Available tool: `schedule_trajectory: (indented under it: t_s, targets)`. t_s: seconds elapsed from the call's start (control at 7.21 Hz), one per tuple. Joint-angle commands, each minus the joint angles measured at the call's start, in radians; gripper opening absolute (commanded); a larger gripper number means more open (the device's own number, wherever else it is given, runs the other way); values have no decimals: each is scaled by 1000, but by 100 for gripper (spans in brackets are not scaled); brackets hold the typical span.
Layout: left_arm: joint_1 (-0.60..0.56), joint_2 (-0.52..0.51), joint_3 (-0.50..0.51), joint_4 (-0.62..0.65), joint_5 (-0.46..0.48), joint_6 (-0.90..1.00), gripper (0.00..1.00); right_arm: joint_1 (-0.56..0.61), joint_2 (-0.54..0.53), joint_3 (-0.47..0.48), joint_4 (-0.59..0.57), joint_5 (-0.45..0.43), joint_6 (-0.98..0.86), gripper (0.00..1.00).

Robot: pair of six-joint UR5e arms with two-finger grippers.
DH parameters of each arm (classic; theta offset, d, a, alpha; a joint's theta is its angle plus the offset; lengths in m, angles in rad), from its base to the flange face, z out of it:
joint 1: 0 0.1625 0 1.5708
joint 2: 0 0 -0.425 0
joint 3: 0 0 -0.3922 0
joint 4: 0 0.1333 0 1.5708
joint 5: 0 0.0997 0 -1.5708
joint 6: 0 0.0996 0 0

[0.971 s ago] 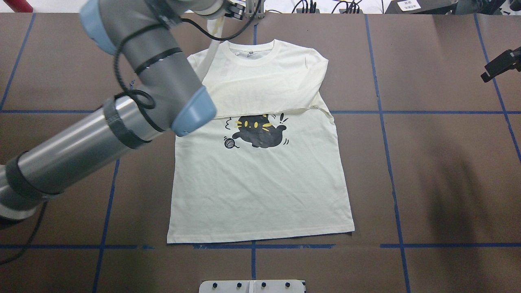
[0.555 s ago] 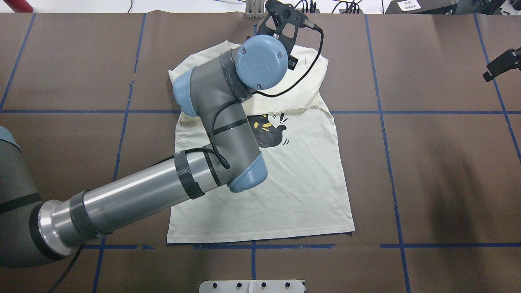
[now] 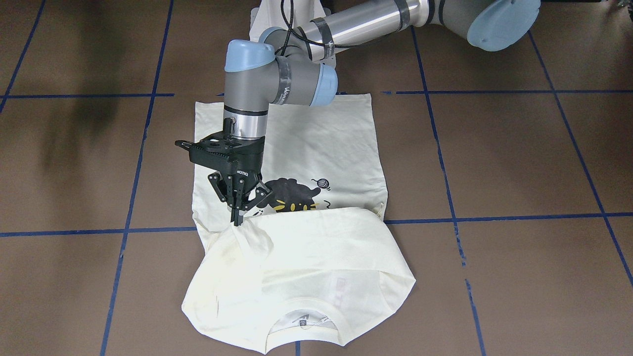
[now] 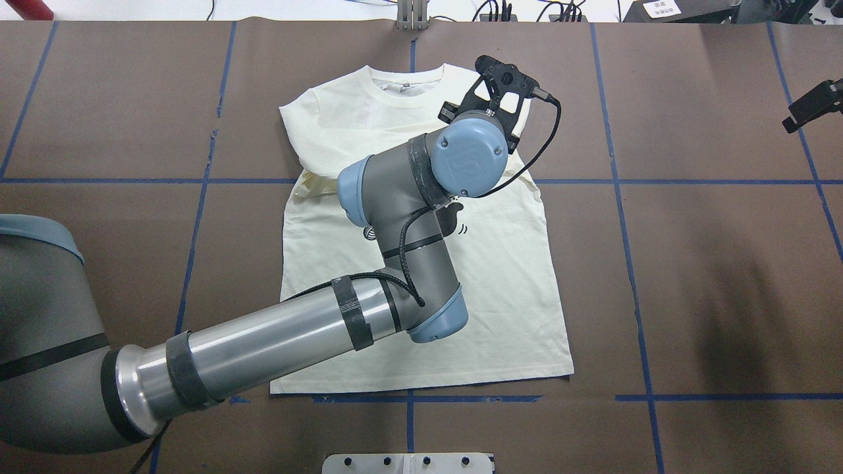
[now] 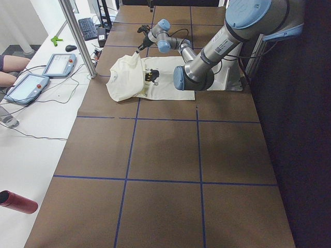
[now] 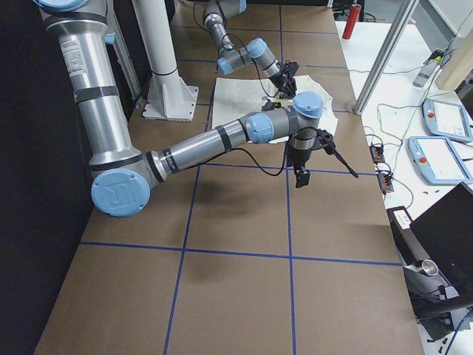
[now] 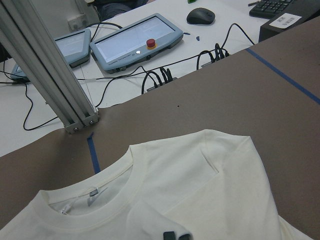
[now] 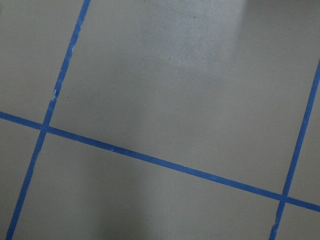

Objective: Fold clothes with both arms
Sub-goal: 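Release the sleeve and lift the left gripper away from the shirt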

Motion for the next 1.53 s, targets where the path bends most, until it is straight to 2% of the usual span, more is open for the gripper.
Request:
schedule_trajectory:
  t_s: [0.0,0.14,0.42,0.69,0.83,0.97,1.11,1.25,1.39]
  targets:
    - [11,-27,46,-74,-5,-13,72,0,1,0,0,0,0,100]
    - [14,-1,46,-197,-14,-158,100,0,6,2,2,-2,0,100]
    - [8,1,34,-215,-74,-204,100,-5,19,6,2,4,0,100]
    - [-60,1,-5,-153,-269,-202,100,-15,38,-6,85,20,29,100]
    - [-97,4,-43,-58,-337,-190,100,-53,41,-6,153,30,128,100]
    - [-146,45,-111,17,-426,-170,100,-116,52,-17,258,23,215,100]
    - [-213,158,-252,74,-515,-67,100,-155,103,-58,323,21,297,99]
    - [-279,296,-408,135,-551,50,100,-216,198,-111,325,-20,416,99]
    - [-348,384,-489,156,-575,150,100,-286,276,-164,322,-97,493,99]
